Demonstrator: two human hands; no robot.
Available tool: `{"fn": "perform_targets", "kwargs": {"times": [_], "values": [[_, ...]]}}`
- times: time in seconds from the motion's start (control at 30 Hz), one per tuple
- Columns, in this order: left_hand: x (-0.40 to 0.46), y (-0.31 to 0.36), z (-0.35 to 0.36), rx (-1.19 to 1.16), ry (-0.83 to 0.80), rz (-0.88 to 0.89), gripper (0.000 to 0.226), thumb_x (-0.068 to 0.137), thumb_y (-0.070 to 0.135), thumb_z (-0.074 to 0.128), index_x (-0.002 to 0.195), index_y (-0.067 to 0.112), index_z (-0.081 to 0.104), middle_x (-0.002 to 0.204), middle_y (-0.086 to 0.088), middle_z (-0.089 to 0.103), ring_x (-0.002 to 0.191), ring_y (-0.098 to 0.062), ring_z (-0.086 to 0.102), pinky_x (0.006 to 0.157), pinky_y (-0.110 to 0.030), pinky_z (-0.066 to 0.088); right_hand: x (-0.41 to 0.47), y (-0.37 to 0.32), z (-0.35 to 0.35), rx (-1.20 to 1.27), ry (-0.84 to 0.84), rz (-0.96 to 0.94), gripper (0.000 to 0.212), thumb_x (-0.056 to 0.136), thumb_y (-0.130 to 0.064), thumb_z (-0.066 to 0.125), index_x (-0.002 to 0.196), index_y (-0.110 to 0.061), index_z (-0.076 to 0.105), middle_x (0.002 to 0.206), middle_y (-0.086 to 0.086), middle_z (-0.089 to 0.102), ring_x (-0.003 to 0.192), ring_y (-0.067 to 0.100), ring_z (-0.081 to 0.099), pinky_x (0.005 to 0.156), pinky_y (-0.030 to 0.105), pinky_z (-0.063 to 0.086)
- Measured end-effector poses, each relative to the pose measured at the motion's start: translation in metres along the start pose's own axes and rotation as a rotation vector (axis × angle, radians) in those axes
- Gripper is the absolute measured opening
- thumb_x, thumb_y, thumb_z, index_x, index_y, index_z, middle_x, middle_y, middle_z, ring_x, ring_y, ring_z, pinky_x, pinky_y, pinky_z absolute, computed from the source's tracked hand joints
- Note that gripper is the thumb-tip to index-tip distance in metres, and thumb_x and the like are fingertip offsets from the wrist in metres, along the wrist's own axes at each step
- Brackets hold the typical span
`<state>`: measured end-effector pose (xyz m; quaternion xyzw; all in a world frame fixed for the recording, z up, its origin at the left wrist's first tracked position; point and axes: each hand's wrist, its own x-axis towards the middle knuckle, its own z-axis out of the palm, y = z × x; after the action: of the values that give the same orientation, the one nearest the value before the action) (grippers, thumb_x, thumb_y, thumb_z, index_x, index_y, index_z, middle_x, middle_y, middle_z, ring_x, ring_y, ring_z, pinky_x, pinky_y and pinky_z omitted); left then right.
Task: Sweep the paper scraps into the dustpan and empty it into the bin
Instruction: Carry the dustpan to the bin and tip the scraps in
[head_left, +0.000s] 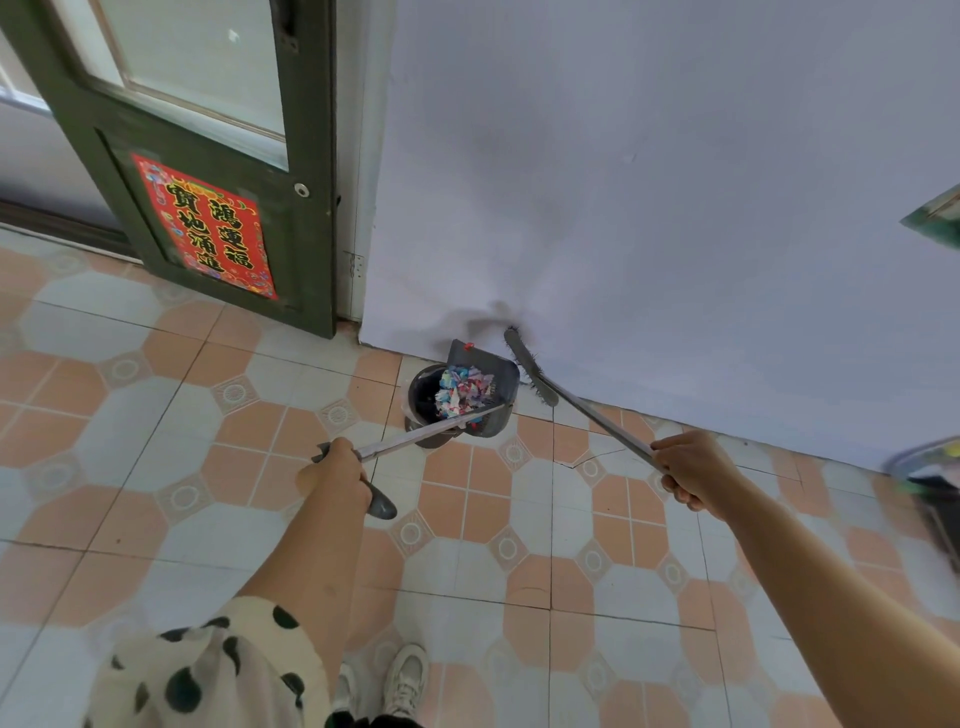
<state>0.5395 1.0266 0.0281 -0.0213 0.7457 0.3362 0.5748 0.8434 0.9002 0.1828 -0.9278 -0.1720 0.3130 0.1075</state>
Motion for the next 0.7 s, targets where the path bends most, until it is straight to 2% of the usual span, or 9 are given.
{"fn": "perform_targets", "kwargs": {"times": [0.07,0.2,0.27,0.4,0.7], "values": [[0.000,-0.001,0.002,-0.006,-0.001,-0.006,0.009,0.081,0.010,0.054,0.085,0.006,0.047,0.054,-0.005,0.041,0.041,-0.015,0.031,0.042,-0.023,0.028,0.000,0.000,0.000,0.000,0.001,-0.001,0.029,0.092,-0.001,0.042,0.104,-0.001,0.069,0.054,0.011,0.046,0.033,0.013,0.032,0.036,0.015,0.023],[-0.002,-0.003,0.005,-0.003,-0.024,0.025,0.019,0.080,0.009,0.054,0.066,0.008,0.043,0.056,-0.007,0.042,0.042,-0.016,0.034,0.043,-0.025,0.030,-0.001,-0.001,0.002,-0.004,0.009,-0.010,0.030,0.092,0.000,0.042,0.104,-0.002,0.069,0.054,0.011,0.046,0.033,0.014,0.032,0.036,0.016,0.023],[-0.003,-0.004,0.007,-0.004,-0.030,0.034,0.022,0.080,0.008,0.055,0.062,0.007,0.043,0.054,-0.006,0.043,0.041,-0.015,0.035,0.042,-0.025,0.030,-0.001,0.000,0.001,-0.004,0.012,-0.010,0.030,0.093,0.000,0.042,0.103,-0.003,0.069,0.055,0.011,0.046,0.033,0.014,0.032,0.037,0.016,0.023],[0.000,-0.003,0.007,-0.005,-0.020,0.016,0.020,0.080,0.008,0.055,0.065,0.007,0.043,0.053,-0.005,0.042,0.042,-0.015,0.034,0.044,-0.024,0.030,-0.002,0.000,0.002,-0.006,0.011,-0.016,0.029,0.094,-0.002,0.043,0.104,-0.009,0.068,0.054,0.011,0.047,0.033,0.014,0.033,0.035,0.015,0.024],[0.024,-0.014,0.000,-0.011,0.015,-0.042,0.017,0.081,0.014,0.053,0.067,0.007,0.045,0.052,-0.004,0.042,0.043,-0.016,0.037,0.047,-0.023,0.031,-0.004,0.001,0.004,0.003,0.009,-0.034,0.029,0.092,-0.002,0.043,0.105,-0.008,0.068,0.055,0.012,0.046,0.034,0.013,0.032,0.037,0.015,0.023]]}}
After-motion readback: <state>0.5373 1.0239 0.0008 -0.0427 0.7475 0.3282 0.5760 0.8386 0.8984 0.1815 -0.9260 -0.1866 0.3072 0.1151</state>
